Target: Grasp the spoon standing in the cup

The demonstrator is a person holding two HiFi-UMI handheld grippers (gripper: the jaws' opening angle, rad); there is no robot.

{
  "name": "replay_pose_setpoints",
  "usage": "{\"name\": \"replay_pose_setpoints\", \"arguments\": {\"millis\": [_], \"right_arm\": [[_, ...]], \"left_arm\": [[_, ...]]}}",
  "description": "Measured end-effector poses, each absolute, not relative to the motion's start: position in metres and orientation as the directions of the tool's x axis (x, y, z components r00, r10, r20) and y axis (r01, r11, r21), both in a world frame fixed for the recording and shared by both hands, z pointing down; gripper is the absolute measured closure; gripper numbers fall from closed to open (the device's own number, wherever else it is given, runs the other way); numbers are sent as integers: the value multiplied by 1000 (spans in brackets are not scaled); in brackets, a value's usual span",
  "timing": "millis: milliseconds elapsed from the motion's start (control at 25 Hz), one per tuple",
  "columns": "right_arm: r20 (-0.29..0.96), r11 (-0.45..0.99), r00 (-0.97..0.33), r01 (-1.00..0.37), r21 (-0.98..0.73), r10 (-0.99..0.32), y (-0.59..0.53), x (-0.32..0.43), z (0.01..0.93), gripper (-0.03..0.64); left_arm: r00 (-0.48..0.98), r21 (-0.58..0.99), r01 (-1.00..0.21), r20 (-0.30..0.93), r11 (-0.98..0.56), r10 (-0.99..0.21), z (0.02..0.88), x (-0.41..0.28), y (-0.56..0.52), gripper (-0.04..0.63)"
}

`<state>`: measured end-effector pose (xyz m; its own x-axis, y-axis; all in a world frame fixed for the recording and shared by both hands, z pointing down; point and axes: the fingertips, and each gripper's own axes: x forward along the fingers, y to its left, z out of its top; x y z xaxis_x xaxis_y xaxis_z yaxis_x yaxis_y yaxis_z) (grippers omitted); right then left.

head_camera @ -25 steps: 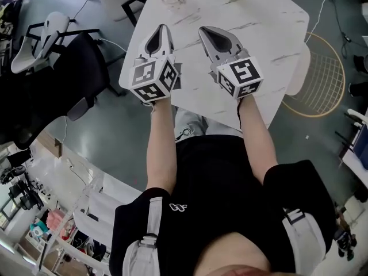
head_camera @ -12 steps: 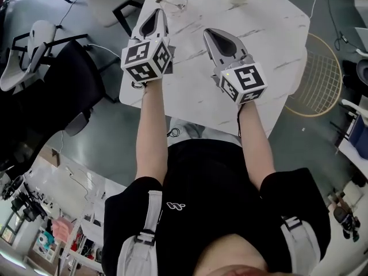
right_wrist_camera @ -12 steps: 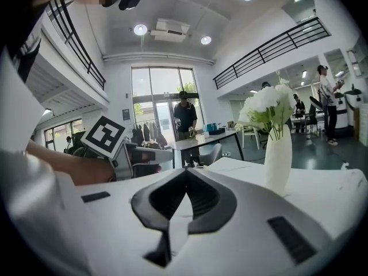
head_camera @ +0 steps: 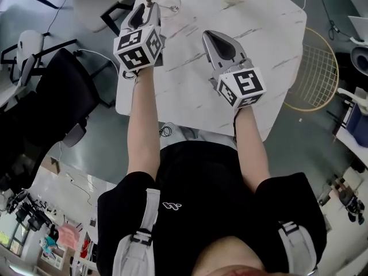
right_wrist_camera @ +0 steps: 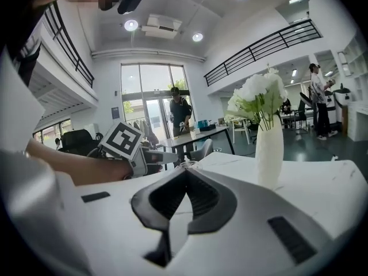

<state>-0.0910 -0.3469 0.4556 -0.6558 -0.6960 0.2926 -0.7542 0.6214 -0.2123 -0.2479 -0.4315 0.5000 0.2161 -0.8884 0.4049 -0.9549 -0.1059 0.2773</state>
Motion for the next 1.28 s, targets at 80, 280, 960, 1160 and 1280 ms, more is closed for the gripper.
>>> {"name": "replay_pose_setpoints", "arguments": {"millis": [80,280,960,1160,1280], "right_arm": [[298,603,-641,-767,-220,-707,-347,-88,458,611],[303,578,-622,-783,-229,-722,-348,-83,458,611],[315,569,-611,-792,-223,-727,-330,-59,456,611],[285,589,-629,-778,-221,-724,-321,-55,441,611],[256,601,-642,-767,-227,-723,-316,-52,432,611]], "left_arm": [[204,267,-959,426,-93,-881,506,-252,-437,456],[193,261,-963,463,-75,-865,521,-256,-445,456],[165,205,-976,450,-78,-878,498,-247,-439,535],[141,208,-976,381,-64,-914,461,-247,-418,535],[113,206,-977,338,-44,-934,440,-251,-402,535]]}}
